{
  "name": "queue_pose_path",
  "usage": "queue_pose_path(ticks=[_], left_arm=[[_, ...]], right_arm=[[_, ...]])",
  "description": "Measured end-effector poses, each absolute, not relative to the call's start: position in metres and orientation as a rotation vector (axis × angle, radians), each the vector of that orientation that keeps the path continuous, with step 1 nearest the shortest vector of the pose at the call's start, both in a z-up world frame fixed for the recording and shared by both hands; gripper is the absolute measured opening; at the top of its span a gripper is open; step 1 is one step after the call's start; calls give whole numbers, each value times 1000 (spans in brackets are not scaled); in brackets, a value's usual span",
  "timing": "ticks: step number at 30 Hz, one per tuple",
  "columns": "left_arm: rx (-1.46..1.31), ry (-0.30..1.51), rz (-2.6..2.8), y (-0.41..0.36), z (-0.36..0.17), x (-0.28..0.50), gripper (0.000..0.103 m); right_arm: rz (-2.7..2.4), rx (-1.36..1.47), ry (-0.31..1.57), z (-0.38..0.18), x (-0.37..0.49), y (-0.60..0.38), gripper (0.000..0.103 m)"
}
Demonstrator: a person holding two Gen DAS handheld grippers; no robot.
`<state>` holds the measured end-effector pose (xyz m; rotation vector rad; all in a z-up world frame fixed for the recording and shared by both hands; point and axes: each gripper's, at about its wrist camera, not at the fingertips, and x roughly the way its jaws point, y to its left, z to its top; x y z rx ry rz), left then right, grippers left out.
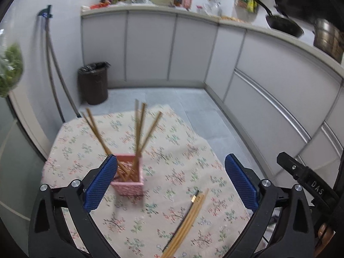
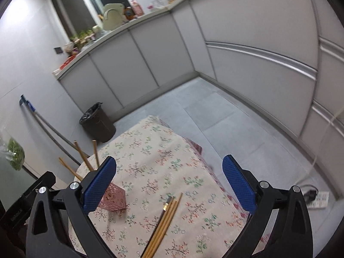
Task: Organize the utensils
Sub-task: 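Lift both open tools from the basket and reach toward the chopstick pile, then grasp a wooden chopstick with the left tool while the right tool closes on another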
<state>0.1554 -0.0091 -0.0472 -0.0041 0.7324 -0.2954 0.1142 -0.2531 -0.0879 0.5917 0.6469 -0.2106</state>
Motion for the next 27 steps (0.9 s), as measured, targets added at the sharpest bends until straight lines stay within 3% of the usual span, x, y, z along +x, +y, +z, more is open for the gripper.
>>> queue_pose_path(ticks=[9,20,27], left_arm=[[100,921,-442,-68,-91,166,96],[90,1277,-469,-103,-187,206,94],[71,1402,-434,-108,-227,242,64]], right_arm=[[-329,855,766,-142,96,-299,96],[-406,906,846,-166,99,-312,96],[-380,947,903,-179,103,-313,96]])
